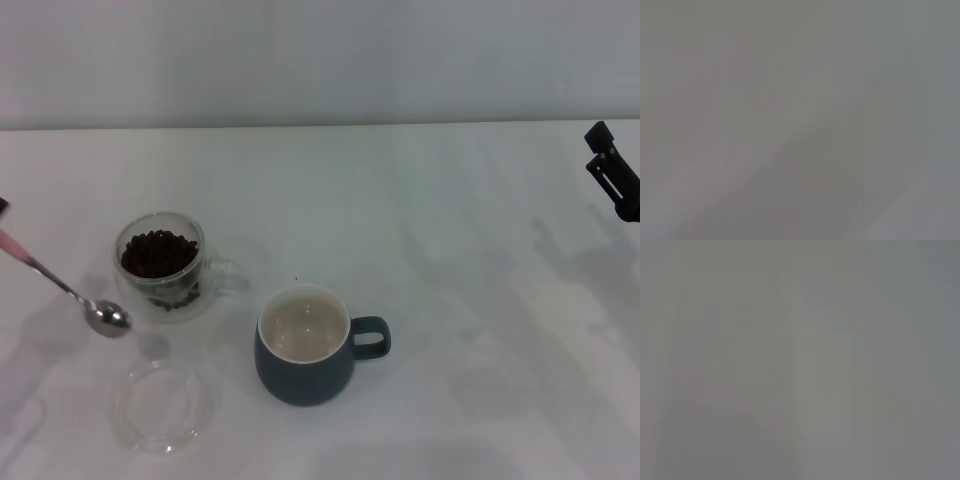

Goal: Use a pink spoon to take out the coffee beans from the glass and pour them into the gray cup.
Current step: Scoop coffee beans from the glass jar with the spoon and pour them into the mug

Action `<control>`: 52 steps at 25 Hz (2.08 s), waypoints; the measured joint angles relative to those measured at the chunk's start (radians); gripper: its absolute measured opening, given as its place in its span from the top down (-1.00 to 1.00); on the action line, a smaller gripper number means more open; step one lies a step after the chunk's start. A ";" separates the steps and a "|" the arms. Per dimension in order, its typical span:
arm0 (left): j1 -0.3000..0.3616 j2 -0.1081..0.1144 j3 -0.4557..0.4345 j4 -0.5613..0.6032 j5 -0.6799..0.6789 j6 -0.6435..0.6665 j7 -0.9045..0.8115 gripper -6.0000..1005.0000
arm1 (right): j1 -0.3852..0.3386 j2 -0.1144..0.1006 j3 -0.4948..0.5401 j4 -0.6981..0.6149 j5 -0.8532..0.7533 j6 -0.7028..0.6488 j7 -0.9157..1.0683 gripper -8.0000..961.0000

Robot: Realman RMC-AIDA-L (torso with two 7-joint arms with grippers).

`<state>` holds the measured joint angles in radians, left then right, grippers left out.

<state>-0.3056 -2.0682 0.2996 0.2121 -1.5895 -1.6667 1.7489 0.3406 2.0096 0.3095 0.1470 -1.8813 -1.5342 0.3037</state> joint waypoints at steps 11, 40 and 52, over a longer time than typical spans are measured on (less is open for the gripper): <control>-0.038 0.059 0.000 0.093 -0.078 0.031 -0.055 0.72 | 0.008 0.000 0.002 -0.005 0.002 0.011 -0.001 -0.81; -0.238 -0.004 0.012 0.028 -0.007 0.322 0.332 0.72 | 0.107 0.000 0.084 -0.032 0.004 0.112 -0.006 -0.81; -0.274 -0.006 0.006 -0.031 -0.013 0.432 0.364 0.72 | 0.124 0.000 0.103 -0.032 0.023 0.142 -0.001 -0.81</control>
<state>-0.5792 -2.0739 0.3060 0.1811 -1.6028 -1.2347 2.1125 0.4648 2.0095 0.4126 0.1150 -1.8579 -1.3921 0.3027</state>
